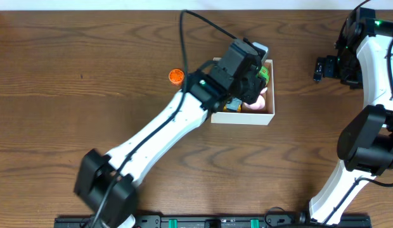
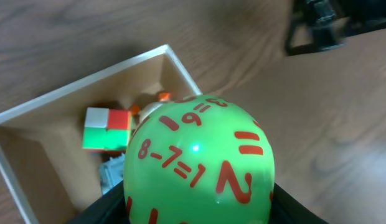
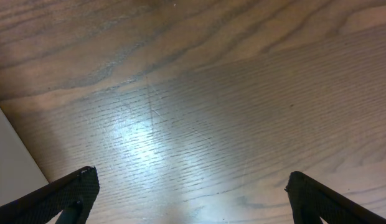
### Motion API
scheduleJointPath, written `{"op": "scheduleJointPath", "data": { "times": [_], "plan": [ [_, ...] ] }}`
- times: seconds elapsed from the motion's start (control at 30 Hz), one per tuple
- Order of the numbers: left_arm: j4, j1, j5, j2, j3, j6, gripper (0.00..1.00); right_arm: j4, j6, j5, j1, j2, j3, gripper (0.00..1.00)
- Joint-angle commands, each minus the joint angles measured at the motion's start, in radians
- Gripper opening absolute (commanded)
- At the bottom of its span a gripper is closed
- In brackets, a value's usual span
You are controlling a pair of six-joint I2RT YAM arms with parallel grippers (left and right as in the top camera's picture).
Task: Pack container
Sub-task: 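Lift the green ball and carry it right over the white box, then release the ball into the box and withdraw the left gripper, then position the left gripper over the orange lid and lower it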
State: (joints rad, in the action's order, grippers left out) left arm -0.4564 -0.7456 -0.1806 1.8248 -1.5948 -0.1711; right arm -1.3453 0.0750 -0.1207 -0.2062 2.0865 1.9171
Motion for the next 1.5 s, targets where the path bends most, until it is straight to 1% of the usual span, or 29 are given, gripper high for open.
{"op": "scheduleJointPath", "data": {
  "times": [0.0,0.1,0.17,0.2,0.27,0.3,0.43,0.53,0.6,0.63,0.67,0.73,0.77,0.8,0.83,0.87,0.9,1.0,1.13,1.3,1.4,1.47],
  "plan": [
    [0.043,0.019,0.093,0.051,0.0,0.01,0.61,0.0,-0.009,0.001,-0.003,-0.006,-0.002,0.99],
    [0.089,0.037,0.126,0.077,0.0,0.009,0.75,0.0,-0.009,0.001,-0.003,-0.006,-0.002,0.99],
    [0.109,0.048,0.125,0.083,0.0,0.009,0.79,0.0,-0.009,0.001,-0.003,-0.006,-0.002,0.99],
    [0.113,0.053,0.125,0.083,0.0,0.009,0.83,0.0,-0.009,0.001,-0.003,-0.006,-0.002,0.99],
    [0.114,0.06,0.126,0.083,0.0,0.01,0.95,0.0,-0.009,0.001,-0.003,-0.006,-0.002,0.99],
    [0.114,0.063,0.126,0.083,0.0,0.01,0.99,0.0,-0.009,0.001,-0.003,-0.006,-0.002,0.99],
    [0.101,0.089,0.126,0.074,0.0,0.01,0.98,0.0,-0.009,0.001,-0.003,-0.006,-0.002,0.99],
    [0.058,0.121,0.133,0.038,0.0,0.009,0.98,0.0,-0.009,0.001,-0.003,-0.006,-0.002,0.99],
    [-0.013,0.154,0.195,-0.005,0.0,0.0,0.98,0.0,-0.009,0.001,-0.003,-0.006,-0.002,0.99],
    [-0.056,0.172,0.252,-0.026,0.0,-0.029,0.98,0.0,-0.009,0.001,-0.003,-0.006,-0.002,0.99],
    [-0.114,0.195,0.343,-0.051,0.0,-0.081,0.98,0.0,-0.009,0.001,-0.003,-0.006,-0.002,0.99],
    [-0.233,0.242,0.53,-0.088,0.0,-0.216,0.98,0.0,-0.009,0.001,-0.003,-0.006,-0.002,0.99],
    [-0.29,0.27,0.594,-0.1,0.0,-0.287,0.98,0.0,-0.009,0.001,-0.003,-0.006,-0.002,0.99],
    [-0.341,0.304,0.607,-0.107,0.0,-0.351,0.98,0.0,-0.009,0.001,-0.003,-0.006,-0.002,0.99],
    [-0.377,0.331,0.586,-0.107,0.0,-0.391,0.98,0.0,-0.009,0.001,-0.003,-0.006,-0.002,0.99],
    [-0.402,0.362,0.533,-0.103,0.004,-0.399,0.98,0.0,-0.009,0.001,-0.003,-0.006,-0.002,0.99],
    [-0.412,0.384,0.488,-0.098,0.012,-0.398,0.98,0.0,-0.009,0.001,-0.003,-0.006,-0.002,0.99],
    [-0.4,0.436,0.375,-0.065,0.045,-0.343,0.98,0.0,-0.009,0.001,-0.003,-0.006,-0.002,0.99],
    [-0.315,0.455,0.271,0.019,0.049,-0.205,0.98,0.0,-0.009,0.001,-0.003,-0.006,-0.002,0.99],
    [-0.224,0.455,0.25,0.106,0.048,-0.172,0.98,0.0,-0.009,0.001,-0.003,-0.006,-0.002,0.99],
    [-0.185,0.455,0.215,0.141,0.048,-0.087,0.98,0.0,-0.009,0.001,-0.003,-0.006,-0.002,0.99],
    [-0.182,0.455,0.214,0.161,0.048,-0.053,0.98,0.0,-0.009,0.001,-0.003,-0.006,-0.002,0.99]
  ]
}}
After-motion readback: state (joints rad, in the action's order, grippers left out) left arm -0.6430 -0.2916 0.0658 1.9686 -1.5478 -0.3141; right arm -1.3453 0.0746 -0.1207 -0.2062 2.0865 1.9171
